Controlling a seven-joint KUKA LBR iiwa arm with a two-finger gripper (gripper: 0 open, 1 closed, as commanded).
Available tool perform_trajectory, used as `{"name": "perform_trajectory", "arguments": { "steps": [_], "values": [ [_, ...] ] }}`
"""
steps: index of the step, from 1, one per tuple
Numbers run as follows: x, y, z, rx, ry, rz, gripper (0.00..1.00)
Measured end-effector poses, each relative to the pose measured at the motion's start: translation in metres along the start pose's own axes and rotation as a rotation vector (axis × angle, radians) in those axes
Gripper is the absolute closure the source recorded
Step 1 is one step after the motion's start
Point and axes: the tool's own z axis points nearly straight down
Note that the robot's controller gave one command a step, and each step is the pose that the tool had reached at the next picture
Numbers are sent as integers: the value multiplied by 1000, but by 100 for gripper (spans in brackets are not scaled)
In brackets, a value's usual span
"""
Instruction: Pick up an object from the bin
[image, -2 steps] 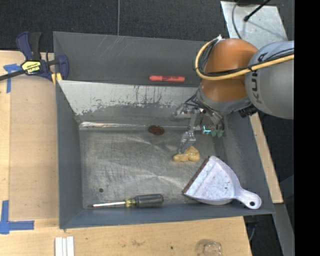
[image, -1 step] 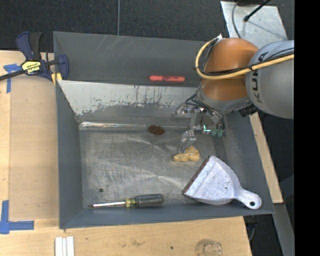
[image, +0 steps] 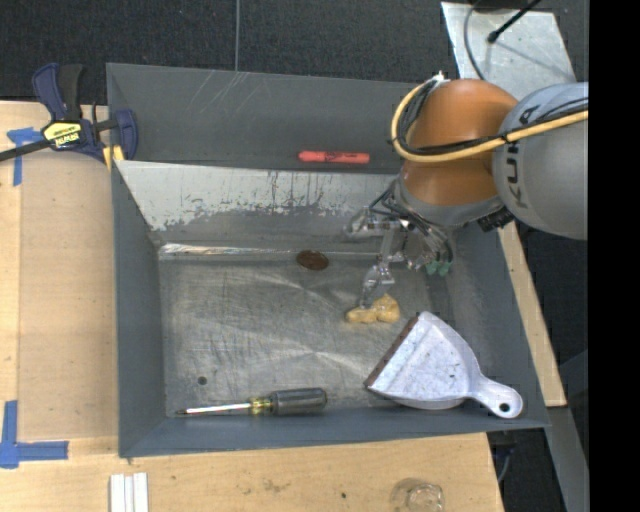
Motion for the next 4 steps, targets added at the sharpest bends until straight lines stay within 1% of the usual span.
{"name": "perform_trajectory", "arguments": {
  "steps": [1,2,3,4],
  "values": [
    [18,-15,43,0,-5,-231,0],
    [27,-61,66,1,-5,-436,100],
    [27,-61,66,1,-5,-436,100],
    [33,-52,-106,2,-6,-487,100]
  ]
}}
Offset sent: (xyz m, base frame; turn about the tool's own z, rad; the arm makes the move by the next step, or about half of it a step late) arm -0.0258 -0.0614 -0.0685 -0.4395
